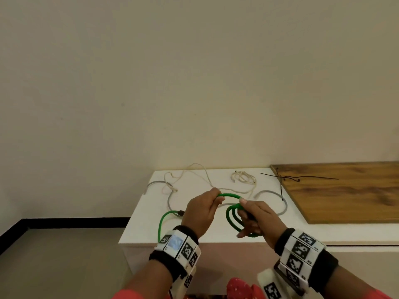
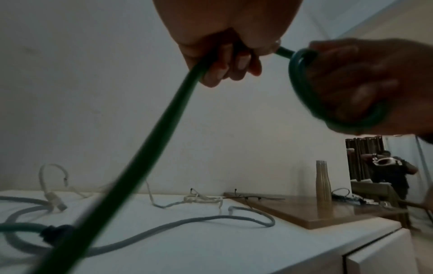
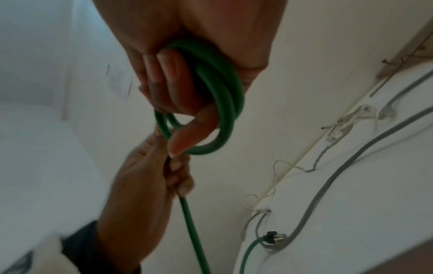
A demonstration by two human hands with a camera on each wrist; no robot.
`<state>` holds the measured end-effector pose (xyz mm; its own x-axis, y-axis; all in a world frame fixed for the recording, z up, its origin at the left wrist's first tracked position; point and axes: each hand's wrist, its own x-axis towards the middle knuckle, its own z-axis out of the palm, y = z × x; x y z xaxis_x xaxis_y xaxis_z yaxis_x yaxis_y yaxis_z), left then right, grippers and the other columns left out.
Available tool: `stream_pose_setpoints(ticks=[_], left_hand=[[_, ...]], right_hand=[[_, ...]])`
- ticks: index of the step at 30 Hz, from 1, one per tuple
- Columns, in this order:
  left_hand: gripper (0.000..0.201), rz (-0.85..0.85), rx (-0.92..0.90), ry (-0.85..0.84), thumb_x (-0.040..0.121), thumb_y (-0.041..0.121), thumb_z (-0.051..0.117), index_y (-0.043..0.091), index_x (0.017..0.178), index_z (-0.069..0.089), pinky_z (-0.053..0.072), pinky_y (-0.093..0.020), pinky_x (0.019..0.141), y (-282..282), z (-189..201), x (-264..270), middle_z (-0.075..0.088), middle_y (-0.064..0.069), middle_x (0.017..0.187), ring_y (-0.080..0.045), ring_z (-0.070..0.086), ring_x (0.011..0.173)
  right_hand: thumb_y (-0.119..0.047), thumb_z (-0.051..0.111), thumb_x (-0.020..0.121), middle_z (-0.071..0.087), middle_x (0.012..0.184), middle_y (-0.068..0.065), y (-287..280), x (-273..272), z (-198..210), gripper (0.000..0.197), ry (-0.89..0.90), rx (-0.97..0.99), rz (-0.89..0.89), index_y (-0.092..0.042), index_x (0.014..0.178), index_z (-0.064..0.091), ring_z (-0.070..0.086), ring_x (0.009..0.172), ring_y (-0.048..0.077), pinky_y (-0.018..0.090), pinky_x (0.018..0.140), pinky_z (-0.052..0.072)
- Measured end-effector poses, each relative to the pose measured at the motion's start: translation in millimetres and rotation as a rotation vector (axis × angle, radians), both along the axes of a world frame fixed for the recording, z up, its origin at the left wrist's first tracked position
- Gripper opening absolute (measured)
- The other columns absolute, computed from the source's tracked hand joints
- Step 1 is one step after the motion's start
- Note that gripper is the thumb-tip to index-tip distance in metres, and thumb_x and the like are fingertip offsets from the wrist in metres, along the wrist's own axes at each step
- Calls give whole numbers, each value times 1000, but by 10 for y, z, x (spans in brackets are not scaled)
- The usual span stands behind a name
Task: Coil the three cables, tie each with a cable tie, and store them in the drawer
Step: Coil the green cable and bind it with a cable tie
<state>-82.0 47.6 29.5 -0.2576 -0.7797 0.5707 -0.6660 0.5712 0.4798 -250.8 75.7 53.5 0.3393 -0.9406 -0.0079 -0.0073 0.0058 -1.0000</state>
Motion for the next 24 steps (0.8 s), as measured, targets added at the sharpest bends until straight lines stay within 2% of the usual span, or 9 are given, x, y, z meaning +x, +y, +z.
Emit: stream_pose_setpoints(ticks=[5, 8, 12, 14, 16, 18, 20, 22, 24], left_hand=[[37, 80, 127, 54, 88, 44, 24, 17, 88, 49, 34, -29, 52, -22, -299, 126, 51, 4, 54, -8, 48, 48], [40, 101, 145, -190, 93, 41, 24, 13, 104, 51, 44, -35, 63, 54, -364, 94, 68, -11, 81, -29, 62, 72], [33, 131, 140, -328, 98, 25, 29, 19, 129, 38, 48, -36, 77, 143, -261, -65, 64, -6, 114, -28, 63, 96], [43, 56, 83, -413, 94, 18, 28, 24, 136, 21, 53, -39, 75, 160, -239, -154, 61, -12, 118, -34, 64, 96], [60, 36, 49, -618, 88, 3, 38, 17, 140, 13, 48, -38, 64, 184, -214, -264, 58, -19, 114, -38, 62, 88], [66, 30, -87, -806, 73, 8, 62, 6, 131, 31, 28, -30, 43, 206, -206, -316, 64, -10, 91, -26, 63, 64], [68, 133, -170, -966, 47, 28, 81, 16, 104, 47, 6, -25, 37, 287, -131, -362, 59, 6, 57, -9, 50, 35], [54, 139, -249, -931, 47, 37, 83, 22, 88, 51, 11, -20, 35, 224, -176, -373, 53, 8, 46, -6, 43, 29], [29, 109, -306, -891, 61, 42, 77, 25, 75, 57, 22, -16, 32, 221, -176, -351, 52, 8, 44, -6, 45, 31]], right_hand=[[-31, 35, 94, 25, 32, -8, -84, -128, 152, 47, -388, 165, -180, -15, 51, 39, 21, 25, 7, 24, 37, 44], [-31, 30, 91, 27, 31, -5, -129, -203, 187, 42, -545, 217, -178, -15, 54, 39, 24, 24, 7, 23, 37, 42], [-30, 29, 93, 34, 38, -5, -143, -183, 186, 38, -751, 195, -140, -14, 61, 43, 32, 30, 9, 26, 48, 54], [-31, 33, 94, 38, 44, -3, -152, -182, 202, 36, -827, 135, -145, -13, 66, 47, 38, 35, 10, 30, 59, 59], [-38, 47, 85, 41, 50, -1, -167, -183, 188, 30, -856, 65, -154, -13, 69, 52, 43, 41, 12, 30, 66, 59], [-48, 70, 64, 46, 53, -2, -192, -165, 133, 38, -804, -31, -152, -14, 72, 55, 47, 45, 12, 30, 69, 59], [-58, 76, 53, 50, 54, -5, -224, -142, 56, 53, -607, -153, -213, -15, 76, 55, 50, 50, 9, 30, 76, 59], [-64, 59, 65, 52, 57, -4, -207, -111, -2, 48, -247, -352, -297, -18, 79, 53, 52, 55, 6, 29, 79, 56], [-65, 40, 74, 49, 61, -6, -168, -80, -60, 42, 112, -564, -319, -24, 80, 49, 50, 57, 5, 20, 65, 47]])
